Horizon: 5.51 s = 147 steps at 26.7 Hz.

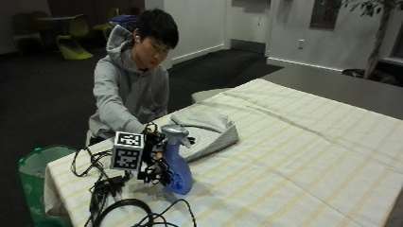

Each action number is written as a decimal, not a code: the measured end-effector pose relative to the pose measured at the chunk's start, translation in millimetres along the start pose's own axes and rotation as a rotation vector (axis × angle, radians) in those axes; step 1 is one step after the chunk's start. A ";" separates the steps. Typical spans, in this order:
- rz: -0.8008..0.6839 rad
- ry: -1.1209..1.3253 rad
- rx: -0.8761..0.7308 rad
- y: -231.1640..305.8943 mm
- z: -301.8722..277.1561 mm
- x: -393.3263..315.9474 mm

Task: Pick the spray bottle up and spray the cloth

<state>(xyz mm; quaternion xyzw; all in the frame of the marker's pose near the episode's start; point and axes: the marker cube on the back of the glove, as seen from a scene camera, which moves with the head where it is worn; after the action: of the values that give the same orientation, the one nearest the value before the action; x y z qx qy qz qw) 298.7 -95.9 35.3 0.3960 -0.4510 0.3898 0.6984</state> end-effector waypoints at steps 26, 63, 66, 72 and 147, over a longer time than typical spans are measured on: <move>-0.202 0.160 -0.279 -19.4 23.1 -35.8; -0.417 1.327 -0.992 165.4 61.7 -80.7; -0.428 1.325 -0.970 166.7 55.9 -96.6; -0.457 1.327 -0.943 172.7 47.1 -125.6; -0.683 -0.075 -1.126 393.7 219.8 -140.8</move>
<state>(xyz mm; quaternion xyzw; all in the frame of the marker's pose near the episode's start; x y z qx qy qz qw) -167.7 -170.6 43.9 0.1043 -0.4589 -0.1633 0.8671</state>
